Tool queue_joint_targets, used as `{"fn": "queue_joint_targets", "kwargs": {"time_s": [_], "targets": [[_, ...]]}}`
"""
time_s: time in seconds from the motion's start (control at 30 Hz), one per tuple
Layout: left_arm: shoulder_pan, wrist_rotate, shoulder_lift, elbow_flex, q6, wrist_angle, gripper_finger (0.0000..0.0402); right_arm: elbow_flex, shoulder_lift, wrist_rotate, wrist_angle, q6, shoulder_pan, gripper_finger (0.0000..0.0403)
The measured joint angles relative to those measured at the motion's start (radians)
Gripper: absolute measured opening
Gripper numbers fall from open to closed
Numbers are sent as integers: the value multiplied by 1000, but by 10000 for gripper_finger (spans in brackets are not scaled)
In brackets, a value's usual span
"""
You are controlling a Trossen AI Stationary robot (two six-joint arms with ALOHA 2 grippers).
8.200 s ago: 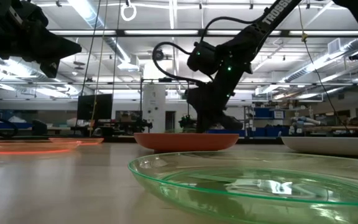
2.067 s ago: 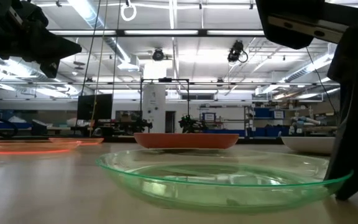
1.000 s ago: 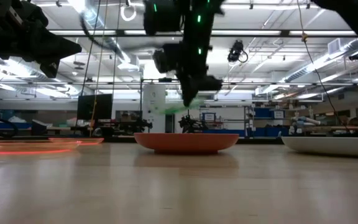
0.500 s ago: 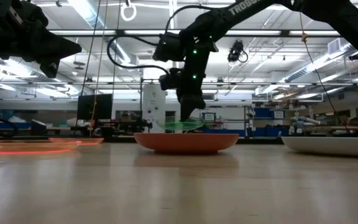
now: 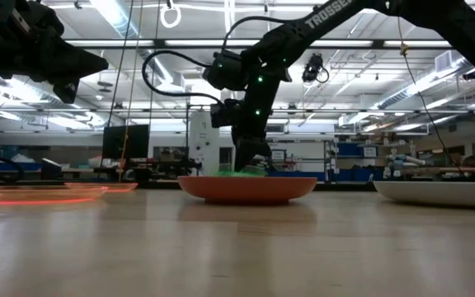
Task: Stack plastic plates
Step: Stack the bottom green plate on top of the other green plates
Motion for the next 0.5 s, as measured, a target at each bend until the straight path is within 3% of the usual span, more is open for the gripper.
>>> {"fn": "queue_joint_targets", "kwargs": {"time_s": [0.5], "targets": [[0,0,0,0,0,0,27,-45,1,-47,44,-9,-44,10]]}}
